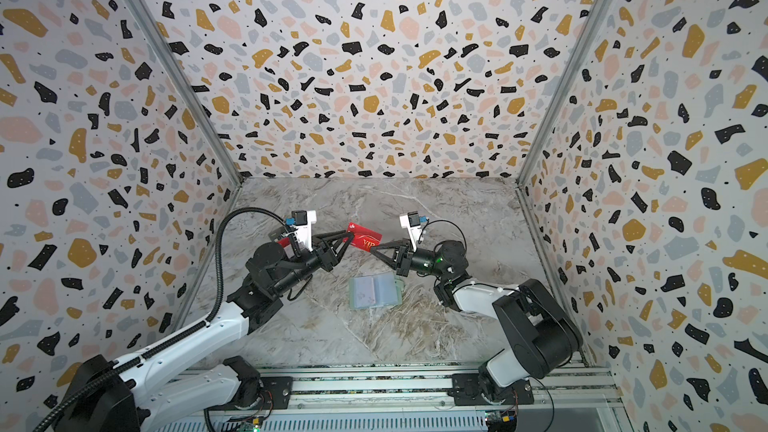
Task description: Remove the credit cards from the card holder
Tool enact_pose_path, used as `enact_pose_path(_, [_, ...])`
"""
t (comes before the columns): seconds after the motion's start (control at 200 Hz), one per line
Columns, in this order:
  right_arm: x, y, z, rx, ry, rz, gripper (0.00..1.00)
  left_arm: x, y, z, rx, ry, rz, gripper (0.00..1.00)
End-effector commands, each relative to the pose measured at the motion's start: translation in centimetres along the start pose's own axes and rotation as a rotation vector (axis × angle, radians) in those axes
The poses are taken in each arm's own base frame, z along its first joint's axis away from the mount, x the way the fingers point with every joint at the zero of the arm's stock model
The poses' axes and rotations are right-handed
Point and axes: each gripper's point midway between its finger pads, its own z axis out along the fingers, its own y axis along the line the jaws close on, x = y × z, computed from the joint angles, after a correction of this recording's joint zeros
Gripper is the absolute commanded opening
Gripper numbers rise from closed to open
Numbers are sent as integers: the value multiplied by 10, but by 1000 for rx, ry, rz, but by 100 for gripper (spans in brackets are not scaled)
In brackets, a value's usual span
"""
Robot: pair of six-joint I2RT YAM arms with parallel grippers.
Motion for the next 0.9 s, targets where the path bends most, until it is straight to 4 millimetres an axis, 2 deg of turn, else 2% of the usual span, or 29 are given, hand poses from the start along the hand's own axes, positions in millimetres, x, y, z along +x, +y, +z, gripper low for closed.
enact_pose_path(0.0, [10,1,-5,52,129,-90,0,17,2,-6,-26,144,107,41])
enact_pose_path(0.135, [26,-3,-15,111,248,-129,0,29,-3,-14,-4,233,165,45])
enact_pose_path(0.385, [57,0,-26,91,428,-146,0,45,-25,-22,123,376,237,46])
enact_pose_path(0.651, [66,19,-27,-18,476,-167,0,59,-35,-26,212,452,286,46])
enact_pose_path(0.896, [72,21,-19,-42,519,-176,0,67,-39,-27,254,499,280,41])
